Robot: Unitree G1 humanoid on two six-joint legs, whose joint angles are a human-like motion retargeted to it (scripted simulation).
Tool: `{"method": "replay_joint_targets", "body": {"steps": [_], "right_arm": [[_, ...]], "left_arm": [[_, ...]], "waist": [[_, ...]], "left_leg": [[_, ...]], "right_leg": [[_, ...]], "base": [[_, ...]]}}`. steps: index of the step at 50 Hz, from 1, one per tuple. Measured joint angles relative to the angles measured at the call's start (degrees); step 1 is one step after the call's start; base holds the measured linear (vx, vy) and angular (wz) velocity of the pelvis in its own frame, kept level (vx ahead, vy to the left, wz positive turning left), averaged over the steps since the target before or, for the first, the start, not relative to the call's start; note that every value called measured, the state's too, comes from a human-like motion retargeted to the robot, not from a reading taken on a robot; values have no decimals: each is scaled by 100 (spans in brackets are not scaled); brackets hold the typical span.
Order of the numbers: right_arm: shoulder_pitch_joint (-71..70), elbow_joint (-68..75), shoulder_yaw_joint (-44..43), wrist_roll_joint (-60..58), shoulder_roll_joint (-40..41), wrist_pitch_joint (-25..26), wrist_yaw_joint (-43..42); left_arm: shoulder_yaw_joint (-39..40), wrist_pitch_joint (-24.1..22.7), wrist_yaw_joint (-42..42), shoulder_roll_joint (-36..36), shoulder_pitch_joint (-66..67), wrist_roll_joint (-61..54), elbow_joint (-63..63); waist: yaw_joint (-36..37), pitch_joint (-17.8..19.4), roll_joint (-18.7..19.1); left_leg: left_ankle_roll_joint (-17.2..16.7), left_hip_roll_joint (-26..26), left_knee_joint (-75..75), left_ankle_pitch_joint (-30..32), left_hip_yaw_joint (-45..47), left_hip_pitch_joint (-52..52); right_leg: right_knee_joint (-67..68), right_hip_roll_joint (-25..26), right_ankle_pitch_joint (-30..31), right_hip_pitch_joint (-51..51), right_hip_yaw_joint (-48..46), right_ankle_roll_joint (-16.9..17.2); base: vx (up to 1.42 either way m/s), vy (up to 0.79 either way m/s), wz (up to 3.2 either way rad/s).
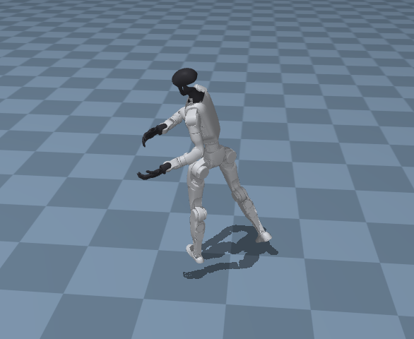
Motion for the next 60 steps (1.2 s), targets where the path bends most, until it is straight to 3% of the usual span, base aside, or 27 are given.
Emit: {"method": "replay_joint_targets", "body": {"steps": [10,15,20,22,24,26,28,31,37,41,43,44,45,47,48,50,52,53,55,58,60], "right_arm": [[-1053,-140,365,-377,286,-125,1019],[-1759,-299,427,-231,174,-204,1873],[-2477,-615,429,-53,-32,-211,1539],[-2589,-743,254,342,-52,-166,1297],[-2687,-921,6,679,-126,-175,1247],[-2717,-1055,-266,851,-45,-191,917],[-2730,-1219,-504,864,-5,-222,555],[-2489,-1634,-750,937,-149,-308,210],[-1720,-2634,-1015,1412,-541,-453,481],[-1294,-3064,-1108,1648,-1091,-401,766],[-1060,-3140,-1143,1735,-1568,-372,848],[-918,-3114,-1141,1828,-1876,-416,712],[-766,-3064,-1129,1944,-2207,-493,480],[-458,-2738,-1245,2173,-2916,-453,252],[-278,-2534,-1327,2241,-3257,-388,144],[154,-2148,-1597,2230,-3886,-206,-17],[758,-1900,-2078,2115,-4500,-71,-53],[1113,-1822,-2392,2130,-4806,-47,-55],[2040,-1781,-3220,2492,-5375,-129,-86],[4192,-1929,-5022,3711,-5616,-633,-152],[5495,-1956,-6101,4404,-5334,-981,-115]], "left_arm": [[1091,-693,85,-398,45,-1003,-465],[1444,-515,522,25,50,185,-21],[1596,-680,1856,581,-298,908,310],[1724,-1102,2408,571,-736,381,-82],[1775,-766,2691,839,-878,1314,25],[1850,-1029,3046,855,-1301,1094,-423],[1838,-1255,3364,899,-1628,1083,-802],[1620,-1217,4051,1011,-1987,2042,-1231],[1005,-388,5441,1790,-2870,4471,-2273],[171,195,5478,2495,-4586,4651,-2377],[-629,599,4472,2930,-5866,4486,-1891],[-1139,959,4786,3233,-6595,4795,-1242],[-1677,1386,5612,3572,-7352,5309,-426],[-3959,2246,5126,4003,-9411,5793,1893],[-5343,2655,4524,4047,-10436,6031,3210],[-7862,3191,2454,3762,-11861,6767,5540],[-8967,3067,64,3459,-12061,7190,6680],[-9118,3002,-789,3377,-12008,7038,6915],[-8967,3070,-1492,3294,-11874,6296,6907],[-8270,2836,-346,3270,-11372,5711,5904],[-8282,2591,481,3243,-11058,6407,5359]], "waist": [[362,-172,49],[523,-381,-1],[501,-618,-3],[468,-729,22],[388,-855,95],[259,-979,159],[117,-1103,279],[-89,-1376,614],[-1165,-1689,1563],[-2291,-1458,2279],[-2895,-1215,2571],[-3198,-1071,2702],[-3499,-920,2830],[-4065,-642,2953],[-4338,-536,2995],[-4862,-342,3038],[-5324,-154,3074],[-5528,-53,3084],[-5860,163,3072],[-6128,421,2972],[-6259,531,2888]], "left_leg": [[-39,-203,-257,302,-712,86],[-60,-327,-279,322,-617,112],[-187,-458,-199,255,-253,141],[-244,-501,-157,219,-3,165],[-310,-537,-100,171,299,196],[-344,-549,-74,136,673,254],[-354,-550,-30,87,1098,314],[-358,-488,117,-3,1797,347],[-259,-171,462,-44,3171,398],[61,59,559,24,3992,552],[185,168,588,62,4370,651],[240,210,603,92,4547,690],[298,244,617,127,4720,723],[286,334,664,214,4999,745],[267,375,690,264,5117,725],[222,447,743,363,5306,664],[174,500,779,443,5431,623],[162,518,791,474,5477,612],[176,538,814,523,5537,598],[274,515,846,610,5546,580],[344,479,859,704,5502,540]], "right_leg": [[412,50,271,28,38,-50],[470,-133,38,68,-127,-125],[452,-400,-521,134,-348,-281],[417,-543,-809,155,-478,-338],[360,-704,-1099,176,-649,-371],[260,-882,-1377,196,-880,-393],[132,-1076,-1611,210,-1171,-397],[-166,-1298,-1814,192,-1650,-362],[-918,-1206,-1914,-127,-1485,-161],[-1293,-921,-1887,-460,-607,92],[-1446,-768,-1856,-588,-216,222],[-1534,-705,-1831,-637,-59,293],[-1627,-650,-1802,-681,84,369],[-1862,-531,-1713,-722,283,462],[-1991,-480,-1659,-750,360,497],[-2251,-393,-1547,-799,485,550],[-2466,-330,-1454,-822,580,586],[-2552,-308,-1419,-828,618,601],[-2698,-282,-1364,-823,673,637],[-2866,-301,-1300,-774,693,741],[-2938,-333,-1267,-756,684,815]], "base": [[3,2,71],[0,0,-5],[-4,-2,-53],[-7,-4,-97],[-8,-5,-125],[-10,-7,-162],[-11,-8,-197],[-13,-10,-227],[-13,-17,-235],[-11,-23,-210],[-10,-24,-182],[-9,-23,-163],[-8,-23,-145],[-7,-22,-120],[-5,-21,-99],[-4,-20,-81],[-3,-18,-63],[-2,-17,-51],[-1,-16,-40],[0,-15,-19],[0,-15,-3]]}}
